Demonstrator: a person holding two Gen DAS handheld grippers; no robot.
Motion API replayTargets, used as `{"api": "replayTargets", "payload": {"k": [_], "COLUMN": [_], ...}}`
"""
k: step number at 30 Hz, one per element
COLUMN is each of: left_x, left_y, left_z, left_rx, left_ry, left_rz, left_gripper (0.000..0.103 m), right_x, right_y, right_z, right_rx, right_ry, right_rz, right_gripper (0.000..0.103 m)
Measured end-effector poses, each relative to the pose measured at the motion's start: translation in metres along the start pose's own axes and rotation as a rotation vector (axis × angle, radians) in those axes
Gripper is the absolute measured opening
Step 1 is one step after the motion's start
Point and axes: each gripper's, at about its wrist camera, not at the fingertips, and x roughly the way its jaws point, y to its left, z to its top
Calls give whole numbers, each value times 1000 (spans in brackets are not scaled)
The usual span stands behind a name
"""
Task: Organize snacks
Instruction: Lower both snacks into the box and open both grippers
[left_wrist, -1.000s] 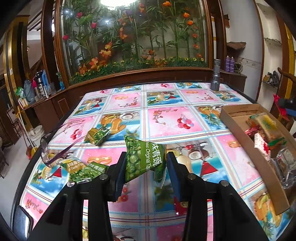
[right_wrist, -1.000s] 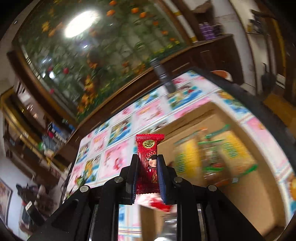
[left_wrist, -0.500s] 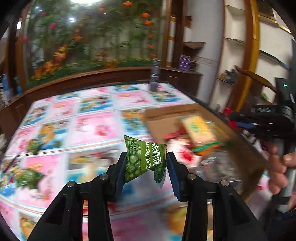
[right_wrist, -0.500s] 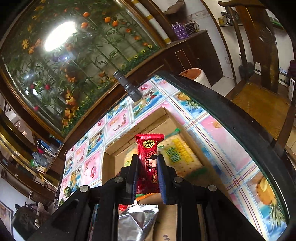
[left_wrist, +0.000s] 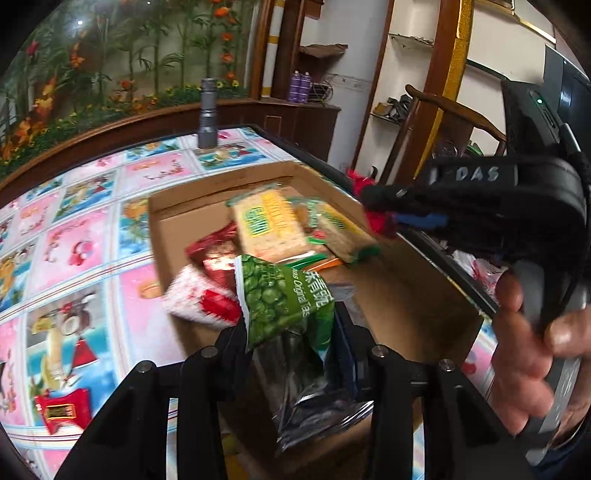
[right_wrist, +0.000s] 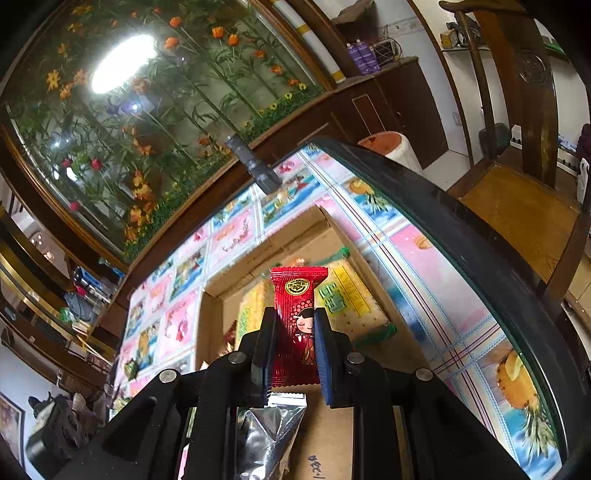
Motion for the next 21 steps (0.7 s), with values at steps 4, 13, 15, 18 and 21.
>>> {"api": "replayTargets", "payload": {"k": [4, 13, 15, 18, 21], "left_x": [12, 12, 12, 11, 11], "left_y": [-8, 11, 13, 13, 13], "left_z": [4, 8, 8, 7, 7], "left_rx": [-1, -64, -73, -76, -72], "left_ry": [17, 21, 18, 14, 10], "left_rz": [-27, -71, -70, -71, -69], "left_gripper": [39, 39, 39, 39, 39], "right_x": [9, 27, 29, 34, 34], "right_y": [-5, -3, 0, 4, 3], "right_z": [-3, -10, -12, -15, -15], "right_rx": [0, -31, -52, -69, -66], "right_ry": [38, 118, 129, 150, 151], "right_rz": [-44, -86, -88, -92, -94], "right_gripper": [21, 22, 22, 22, 23]}}
